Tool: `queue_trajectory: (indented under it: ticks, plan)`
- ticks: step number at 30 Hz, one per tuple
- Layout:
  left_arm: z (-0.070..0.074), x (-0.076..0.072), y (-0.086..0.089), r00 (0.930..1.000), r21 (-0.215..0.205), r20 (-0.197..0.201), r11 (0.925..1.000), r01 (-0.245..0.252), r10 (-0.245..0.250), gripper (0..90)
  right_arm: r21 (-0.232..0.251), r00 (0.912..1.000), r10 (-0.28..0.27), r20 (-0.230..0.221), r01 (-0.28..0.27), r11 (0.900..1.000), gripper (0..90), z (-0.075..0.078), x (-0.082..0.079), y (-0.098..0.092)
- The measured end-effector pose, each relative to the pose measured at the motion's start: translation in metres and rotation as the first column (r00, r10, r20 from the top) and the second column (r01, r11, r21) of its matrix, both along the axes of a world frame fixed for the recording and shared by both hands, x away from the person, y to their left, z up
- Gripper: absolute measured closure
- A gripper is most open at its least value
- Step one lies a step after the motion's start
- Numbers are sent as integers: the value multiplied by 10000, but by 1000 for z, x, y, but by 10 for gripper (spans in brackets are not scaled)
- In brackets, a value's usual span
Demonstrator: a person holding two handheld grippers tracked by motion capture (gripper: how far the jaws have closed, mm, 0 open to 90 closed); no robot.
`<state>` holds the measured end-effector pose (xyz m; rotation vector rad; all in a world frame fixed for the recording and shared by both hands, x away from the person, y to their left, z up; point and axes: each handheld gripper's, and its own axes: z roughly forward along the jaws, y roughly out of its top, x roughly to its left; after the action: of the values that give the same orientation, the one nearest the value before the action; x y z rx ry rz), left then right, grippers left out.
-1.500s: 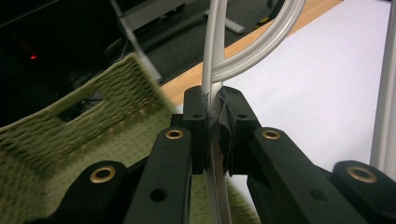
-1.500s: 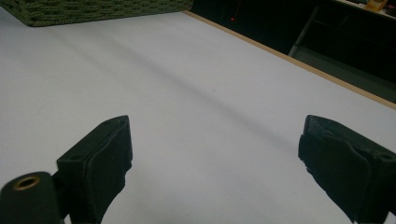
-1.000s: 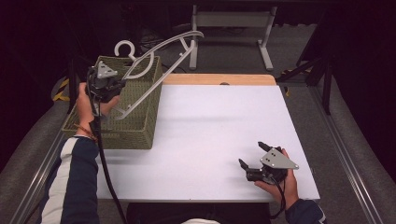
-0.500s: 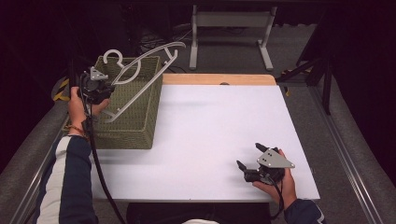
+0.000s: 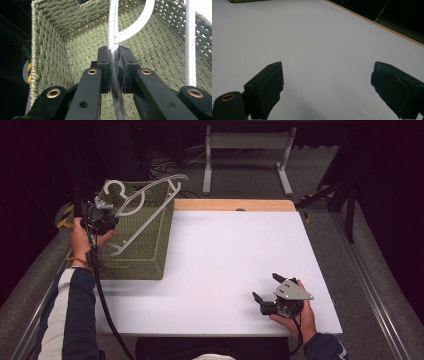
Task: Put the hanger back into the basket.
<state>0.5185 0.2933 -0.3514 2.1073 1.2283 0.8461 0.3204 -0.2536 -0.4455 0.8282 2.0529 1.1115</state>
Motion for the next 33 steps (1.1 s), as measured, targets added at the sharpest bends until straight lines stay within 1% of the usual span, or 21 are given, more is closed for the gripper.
queue_trajectory:
  ticks: [2, 4, 5, 7, 8, 11, 12, 13, 14, 17, 18, 21, 22, 23, 25, 26, 27, 29, 30, 32, 33]
  plan:
    - [0, 0, -1, 10000, 41, 70, 10000, -20, 20, 787, -100, 10000, 32, 31, -31, 9999, 114, 0, -1, 1]
    - [3, -2, -1, 9997, -3, 235, 10000, -25, 25, 728, -137, 10000, 50, 36, -50, 9999, 117, 0, -1, 1]
    - [4, -3, -2, 9996, -226, 256, 9997, 95, -89, 688, -155, 10000, 46, 46, -45, 9999, 119, 0, -1, 0]
    - [6, -5, -3, 9992, -273, 346, 9994, 207, -197, 659, -141, 10000, 27, 54, -26, 9999, 120, 0, -1, 0]
    - [7, -6, -4, 9983, -243, 533, 9994, 249, -235, 659, -128, 10000, 1, 49, -1, 9999, 120, 0, 0, 0]
    - [11, -12, -8, 9954, -587, 808, 9966, 572, -524, 611, -88, 9999, 17, 110, -16, 10000, 121, 1, -1, 0]
    - [13, -17, -14, 9917, -613, 1144, 9959, 664, -591, 593, -91, 9999, 18, 129, -17, 10000, 121, 1, -1, 0]
    - [15, -18, -16, 9900, -634, 1254, 9953, 725, -641, 548, -139, 9999, 37, 159, -35, 9999, 121, 1, -2, 0]
    - [15, -18, -16, 9900, -634, 1254, 9953, 725, -641, 537, -139, 9999, 37, 159, -35, 9999, 121, 1, -2, 0]
    - [18, -26, -27, 9786, -725, 1740, 9896, 1239, -1098, 522, -136, 9998, 15, 208, -12, 9999, 122, 1, -2, 1]
    - [19, -28, -30, 9739, -809, 1864, 9859, 1464, -1293, 494, -142, 9997, 9, 224, -6, 9999, 123, 1, -1, 1]
    - [21, -36, -40, 9611, -798, 2263, 9803, 1805, -1585, 443, -96, 9997, 33, 260, -31, 9999, 126, 2, -1, 1]
    - [22, -37, -44, 9578, -845, 2405, 9796, 1822, -1574, 418, -65, 9997, 35, 254, -33, 10000, 126, 3, -1, 1]
    - [22, -39, -47, 9549, -810, 2513, 9796, 1837, -1583, 354, -49, 9996, 20, 273, -19, 10000, 126, 3, -1, 1]
    - [23, -43, -56, 9483, -973, 2664, 9740, 2047, -1727, 327, -57, 9997, 13, 243, -12, 10000, 126, 3, 0, 1]
    - [23, -44, -59, 9469, -932, 2761, 9759, 1971, -1649, 278, -15, 9997, -1, 241, 1, 10000, 127, 3, 0, 1]
    - [23, -45, -62, 9427, -922, 2837, 9736, 2090, -1755, 248, -23, 9997, -9, 254, 10, 10000, 126, 3, 0, 1]
    - [23, -47, -67, 9337, -1040, 2942, 9643, 2435, -2040, 249, -49, 9995, -39, 318, 41, 10000, 126, 4, 1, 1]
    - [23, -48, -69, 9310, -1089, 2941, 9602, 2573, -2161, 243, -16, 9995, -73, 318, 74, 10000, 126, 4, 1, 1]
    - [21, -51, -72, 9221, -1186, 3144, 9545, 2738, -2254, 225, 8, 9994, -54, 328, 53, 10000, 126, 4, 2, 0]
    - [21, -52, -73, 9194, -1225, 3172, 9513, 2830, -2326, 215, 30, 9993, -87, 356, 86, 10000, 127, 4, 3, 0]
